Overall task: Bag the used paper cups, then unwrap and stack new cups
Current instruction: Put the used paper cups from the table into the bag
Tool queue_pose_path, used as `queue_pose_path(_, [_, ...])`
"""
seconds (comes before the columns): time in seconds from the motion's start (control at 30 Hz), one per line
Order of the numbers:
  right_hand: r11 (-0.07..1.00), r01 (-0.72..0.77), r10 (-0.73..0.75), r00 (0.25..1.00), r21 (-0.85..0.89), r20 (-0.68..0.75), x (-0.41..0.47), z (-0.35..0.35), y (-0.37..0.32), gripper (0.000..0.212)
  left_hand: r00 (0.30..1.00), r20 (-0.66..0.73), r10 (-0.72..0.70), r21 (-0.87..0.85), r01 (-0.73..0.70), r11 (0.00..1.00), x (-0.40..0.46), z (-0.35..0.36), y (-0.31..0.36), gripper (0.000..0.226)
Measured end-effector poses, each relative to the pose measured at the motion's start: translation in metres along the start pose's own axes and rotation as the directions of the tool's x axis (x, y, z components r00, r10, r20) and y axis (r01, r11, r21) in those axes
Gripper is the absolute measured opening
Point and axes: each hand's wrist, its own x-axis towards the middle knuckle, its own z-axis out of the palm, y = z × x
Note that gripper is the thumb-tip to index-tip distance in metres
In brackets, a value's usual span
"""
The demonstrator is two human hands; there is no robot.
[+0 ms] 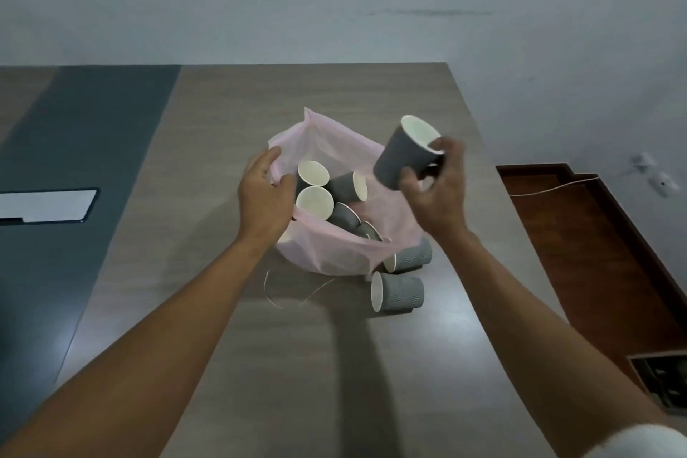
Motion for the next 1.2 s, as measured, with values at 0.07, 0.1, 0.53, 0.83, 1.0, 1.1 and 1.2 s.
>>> queue_pose_path(0.07, [0.973, -0.055, 0.125, 0.942, -0.223, 0.313, -0.015, 0.025, 0.005, 0.058, 0.999, 0.035, -0.001, -0.004, 0.001, 1.0, 0.001, 0.002, 0.007, 0.055])
queue_pose_path(0.1, [0.941, -0.08, 0.21, 0.9, -0.329, 0.383, -0.021, 0.032, 0.008, 0.063, 0.999, 0.047, 0.004, -0.004, -0.004, 1.0, 0.002, 0.002, 0.007, 0.055])
queue_pose_path(0.53, [0.509, -0.639, 0.837, 0.524, -0.576, 0.159, -0.092, -0.02, 0.073, 0.109, 1.0, 0.0, 0.015, -0.104, -0.015, 0.994, 0.002, 0.002, 0.012, 0.052])
queue_pose_path(0.83, [0.564, -0.824, 0.716, 0.521, -0.055, -0.465, -0.086, -0.005, 0.055, 0.082, 1.0, 0.012, 0.018, -0.075, -0.017, 0.997, 0.001, -0.01, 0.002, 0.057])
queue_pose_path(1.0, [0.915, -0.358, 0.379, 0.921, 0.186, -0.092, -0.041, 0.016, 0.005, 0.053, 0.999, 0.049, -0.007, -0.052, 0.009, 0.999, 0.006, -0.013, -0.004, 0.063])
queue_pose_path(1.1, [0.861, -0.495, 0.498, 0.768, -0.119, 0.402, -0.025, 0.04, -0.004, 0.054, 0.998, 0.053, -0.023, -0.012, 0.024, 1.0, 0.007, -0.016, -0.003, 0.066])
queue_pose_path(1.2, [0.846, -0.482, 0.531, 0.736, -0.226, 0.42, -0.024, 0.043, -0.006, 0.061, 0.998, 0.055, -0.013, -0.001, 0.013, 1.0, 0.005, -0.02, -0.001, 0.065])
